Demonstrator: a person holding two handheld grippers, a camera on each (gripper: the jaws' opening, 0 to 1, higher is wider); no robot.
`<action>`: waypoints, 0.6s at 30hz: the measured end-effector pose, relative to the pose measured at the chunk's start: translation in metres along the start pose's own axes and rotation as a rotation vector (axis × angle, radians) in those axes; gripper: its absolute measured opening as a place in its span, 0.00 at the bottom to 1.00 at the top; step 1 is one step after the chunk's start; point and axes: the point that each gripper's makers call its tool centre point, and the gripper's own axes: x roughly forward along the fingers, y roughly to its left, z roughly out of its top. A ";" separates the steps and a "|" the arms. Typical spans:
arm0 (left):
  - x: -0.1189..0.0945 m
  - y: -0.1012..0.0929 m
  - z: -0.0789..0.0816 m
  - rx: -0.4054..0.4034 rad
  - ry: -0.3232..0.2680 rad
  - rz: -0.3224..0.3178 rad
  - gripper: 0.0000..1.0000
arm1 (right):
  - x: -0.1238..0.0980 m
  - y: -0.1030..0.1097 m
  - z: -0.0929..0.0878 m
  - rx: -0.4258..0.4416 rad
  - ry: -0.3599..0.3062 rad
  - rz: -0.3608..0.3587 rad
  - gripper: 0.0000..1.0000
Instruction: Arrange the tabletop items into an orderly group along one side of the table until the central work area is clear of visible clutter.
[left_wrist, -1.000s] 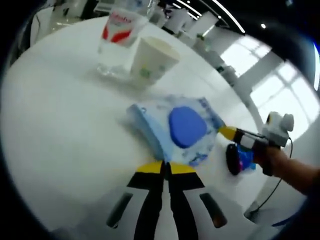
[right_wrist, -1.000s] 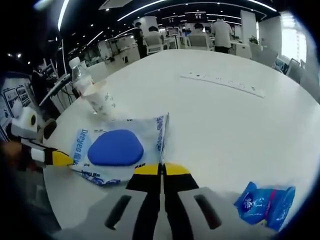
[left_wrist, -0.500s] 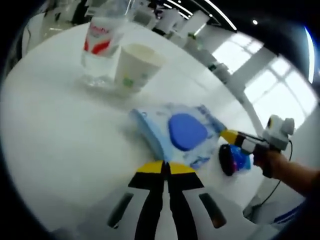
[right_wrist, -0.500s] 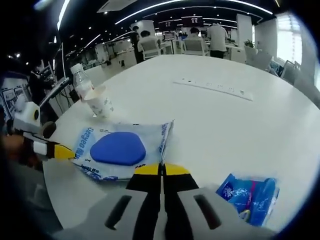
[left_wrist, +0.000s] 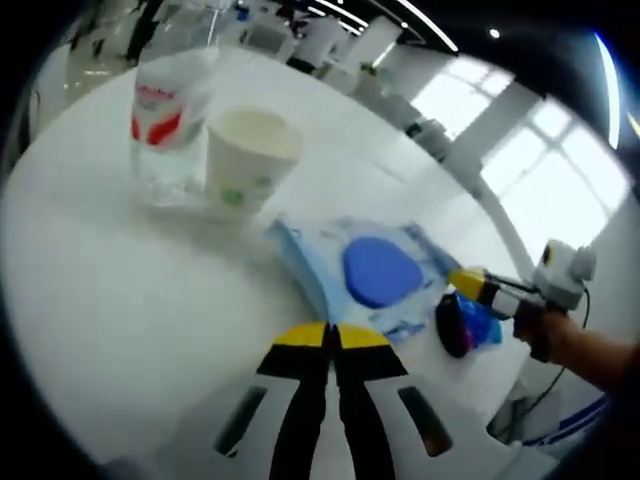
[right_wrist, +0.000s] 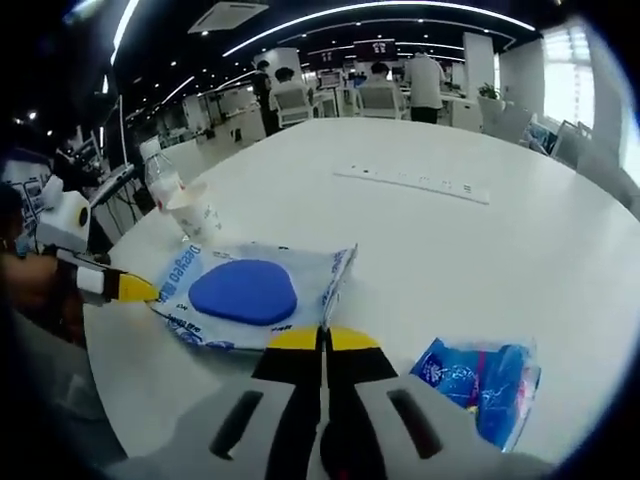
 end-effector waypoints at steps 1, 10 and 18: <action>0.001 0.000 0.002 0.004 0.000 -0.001 0.00 | -0.001 0.000 0.000 0.001 -0.002 -0.002 0.00; 0.012 0.003 0.015 0.052 0.013 -0.001 0.00 | -0.003 -0.003 0.000 0.014 -0.005 -0.009 0.00; 0.023 0.011 0.026 0.074 0.023 0.021 0.00 | 0.003 -0.003 -0.001 0.028 0.004 -0.004 0.00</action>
